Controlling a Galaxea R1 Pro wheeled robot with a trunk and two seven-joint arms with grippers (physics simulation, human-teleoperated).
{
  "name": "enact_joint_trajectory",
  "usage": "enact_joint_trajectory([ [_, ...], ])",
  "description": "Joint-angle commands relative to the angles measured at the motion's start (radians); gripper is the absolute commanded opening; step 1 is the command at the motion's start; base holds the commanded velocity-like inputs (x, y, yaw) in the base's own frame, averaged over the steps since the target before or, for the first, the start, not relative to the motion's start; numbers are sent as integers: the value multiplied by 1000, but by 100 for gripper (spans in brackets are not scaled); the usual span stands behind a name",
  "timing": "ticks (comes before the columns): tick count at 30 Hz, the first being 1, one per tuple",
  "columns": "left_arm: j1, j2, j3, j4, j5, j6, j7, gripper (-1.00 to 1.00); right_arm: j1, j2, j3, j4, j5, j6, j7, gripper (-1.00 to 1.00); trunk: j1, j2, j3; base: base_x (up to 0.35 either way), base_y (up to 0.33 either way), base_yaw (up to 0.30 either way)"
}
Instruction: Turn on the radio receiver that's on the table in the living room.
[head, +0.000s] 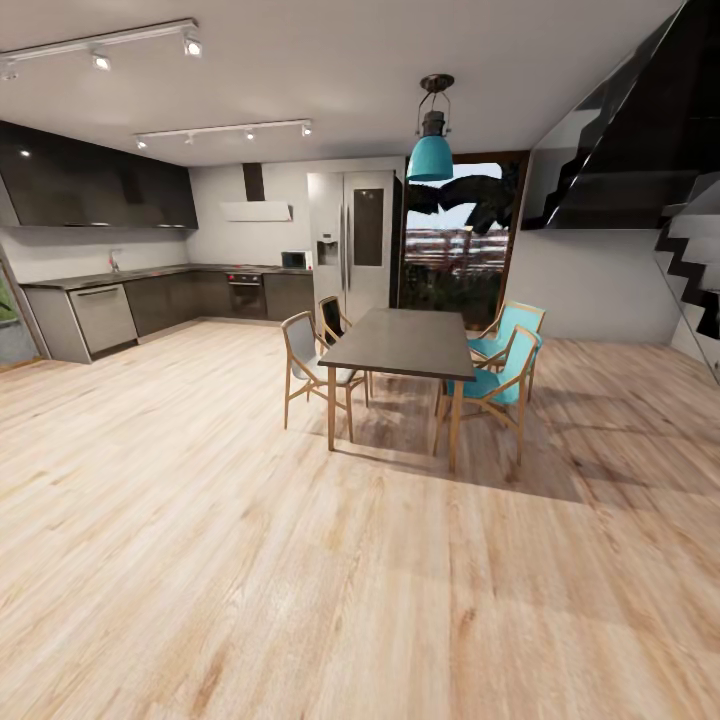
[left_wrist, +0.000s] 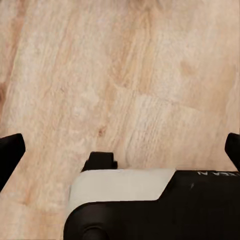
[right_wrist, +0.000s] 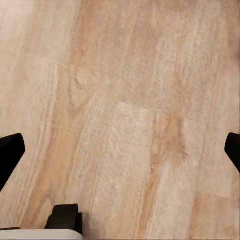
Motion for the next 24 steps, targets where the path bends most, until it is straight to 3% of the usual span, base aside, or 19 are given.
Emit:
enact_joint_trajectory([
  [1, -3, 0, 0, -107, 1, 76, 23, 100, -1, -25, -1, -28, -4, -3, 1, 100, 0, 0, 0, 0, 0, 0],
  [4, -7, 2, 1, -239, 1, 142, 38, 100, -2, -46, -2, -45, -6, -9, 1, 100, 0, 0, 0, 0, 0, 0],
  [5, -7, 3, 2, -256, 1, 114, 39, 100, -3, -50, -2, -47, -6, -10, 1, 100, 0, 0, 0, 0, 0, 0],
  [8, -8, 5, 28, -200, 0, -82, 40, 100, -3, -52, 1, -48, -3, -14, 0, 100, 0, 0, 0, 0, 0, 0],
  [11, -8, 5, 41, -154, 0, -142, 40, 100, -3, -52, 3, -47, -2, -21, 0, 100, 0, 0, 0, 0, 0, 0],
  [24, -8, 6, 48, -120, -8, -175, 42, 100, -3, -52, 3, -36, -3, -23, 0, 100, 0, 0, 0, 0, 0, -232],
])
